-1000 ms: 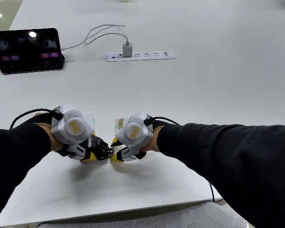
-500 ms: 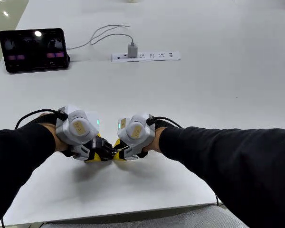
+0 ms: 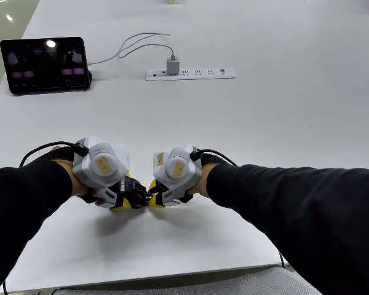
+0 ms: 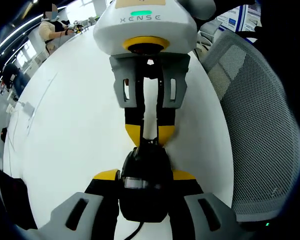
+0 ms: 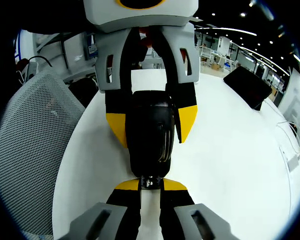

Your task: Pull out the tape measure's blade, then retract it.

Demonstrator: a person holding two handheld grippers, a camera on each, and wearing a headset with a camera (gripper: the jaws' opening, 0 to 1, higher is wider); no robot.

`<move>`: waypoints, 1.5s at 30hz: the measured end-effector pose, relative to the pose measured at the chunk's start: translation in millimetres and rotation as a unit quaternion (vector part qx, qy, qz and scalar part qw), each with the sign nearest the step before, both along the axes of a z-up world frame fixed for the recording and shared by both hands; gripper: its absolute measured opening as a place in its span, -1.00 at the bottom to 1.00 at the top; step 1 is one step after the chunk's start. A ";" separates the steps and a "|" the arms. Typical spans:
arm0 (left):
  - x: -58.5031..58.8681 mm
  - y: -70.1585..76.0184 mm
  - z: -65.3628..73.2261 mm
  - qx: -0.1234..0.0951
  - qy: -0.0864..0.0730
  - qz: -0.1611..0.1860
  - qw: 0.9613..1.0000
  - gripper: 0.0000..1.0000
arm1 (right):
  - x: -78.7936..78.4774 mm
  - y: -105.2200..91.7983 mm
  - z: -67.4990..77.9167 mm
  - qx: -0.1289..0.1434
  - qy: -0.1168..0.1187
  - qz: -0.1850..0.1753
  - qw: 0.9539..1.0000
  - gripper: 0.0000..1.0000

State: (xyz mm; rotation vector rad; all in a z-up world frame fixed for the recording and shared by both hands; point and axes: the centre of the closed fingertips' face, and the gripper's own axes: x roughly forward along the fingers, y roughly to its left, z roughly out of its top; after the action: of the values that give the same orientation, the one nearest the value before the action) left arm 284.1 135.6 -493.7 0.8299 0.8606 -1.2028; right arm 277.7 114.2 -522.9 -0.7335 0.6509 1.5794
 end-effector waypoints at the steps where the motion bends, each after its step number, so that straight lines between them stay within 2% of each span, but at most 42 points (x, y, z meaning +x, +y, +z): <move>1: -0.1 -0.2 0.1 0.001 0.000 0.001 1.000 -0.36 | 0.1 -0.2 -0.2 0.000 0.000 0.000 1.000 -0.80; 6: 0.0 0.1 0.5 0.004 0.000 0.002 1.000 -0.36 | 0.7 -3.1 -0.8 -0.007 -0.002 0.003 1.000 -0.81; 16: 0.8 0.0 0.6 0.001 0.001 0.011 1.000 -0.36 | 5.3 -21.9 -2.0 -0.015 -0.004 0.006 1.000 -0.80; 45: -0.5 -1.5 2.6 -0.002 0.001 0.017 1.000 -0.36 | 9.8 -43.9 -1.9 -0.019 -0.001 -0.006 1.000 -0.80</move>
State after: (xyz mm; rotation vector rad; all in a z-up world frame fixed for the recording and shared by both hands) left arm 283.5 134.1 -491.0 0.8086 0.8709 -1.1747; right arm 287.5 70.3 -524.8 -0.7588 0.6839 1.5582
